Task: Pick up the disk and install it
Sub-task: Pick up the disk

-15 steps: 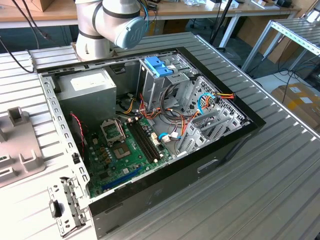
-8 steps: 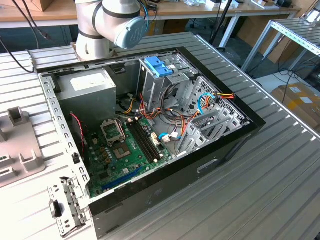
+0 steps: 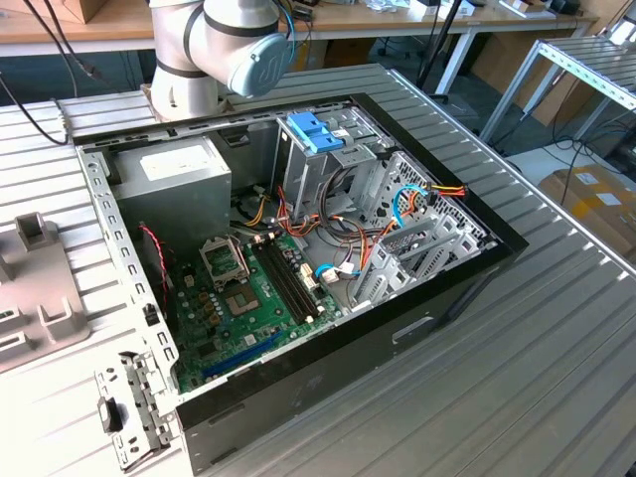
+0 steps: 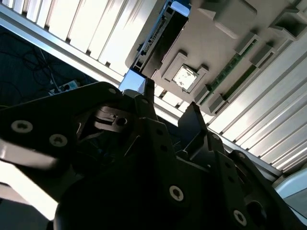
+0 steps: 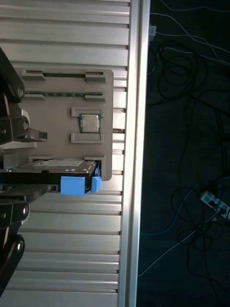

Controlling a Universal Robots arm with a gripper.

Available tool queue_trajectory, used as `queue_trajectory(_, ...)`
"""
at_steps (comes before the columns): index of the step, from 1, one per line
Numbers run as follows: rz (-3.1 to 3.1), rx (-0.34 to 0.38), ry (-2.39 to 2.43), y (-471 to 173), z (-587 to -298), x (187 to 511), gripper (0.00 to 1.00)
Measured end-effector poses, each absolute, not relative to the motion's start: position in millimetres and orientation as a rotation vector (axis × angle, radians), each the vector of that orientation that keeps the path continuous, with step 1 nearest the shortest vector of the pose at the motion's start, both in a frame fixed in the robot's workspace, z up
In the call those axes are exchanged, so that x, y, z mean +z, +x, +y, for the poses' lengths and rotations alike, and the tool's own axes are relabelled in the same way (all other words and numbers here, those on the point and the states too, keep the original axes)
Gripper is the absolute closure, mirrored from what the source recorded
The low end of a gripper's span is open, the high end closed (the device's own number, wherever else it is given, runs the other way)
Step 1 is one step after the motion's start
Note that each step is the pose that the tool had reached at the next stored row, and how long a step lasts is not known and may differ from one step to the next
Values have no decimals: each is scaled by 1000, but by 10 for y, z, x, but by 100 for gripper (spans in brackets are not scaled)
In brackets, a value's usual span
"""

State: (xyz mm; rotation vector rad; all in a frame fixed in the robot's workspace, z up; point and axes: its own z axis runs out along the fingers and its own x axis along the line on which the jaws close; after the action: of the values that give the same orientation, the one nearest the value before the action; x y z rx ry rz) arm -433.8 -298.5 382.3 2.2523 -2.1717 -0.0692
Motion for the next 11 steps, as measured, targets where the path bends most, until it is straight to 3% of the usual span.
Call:
queue_trajectory(1,-2172,-69,2252,-4338,-2985,3823,52)
queue_trajectory(2,-2172,-69,2252,-4338,-2986,3823,45)
queue_trajectory(11,-2172,-69,2252,-4346,-2982,3820,45)
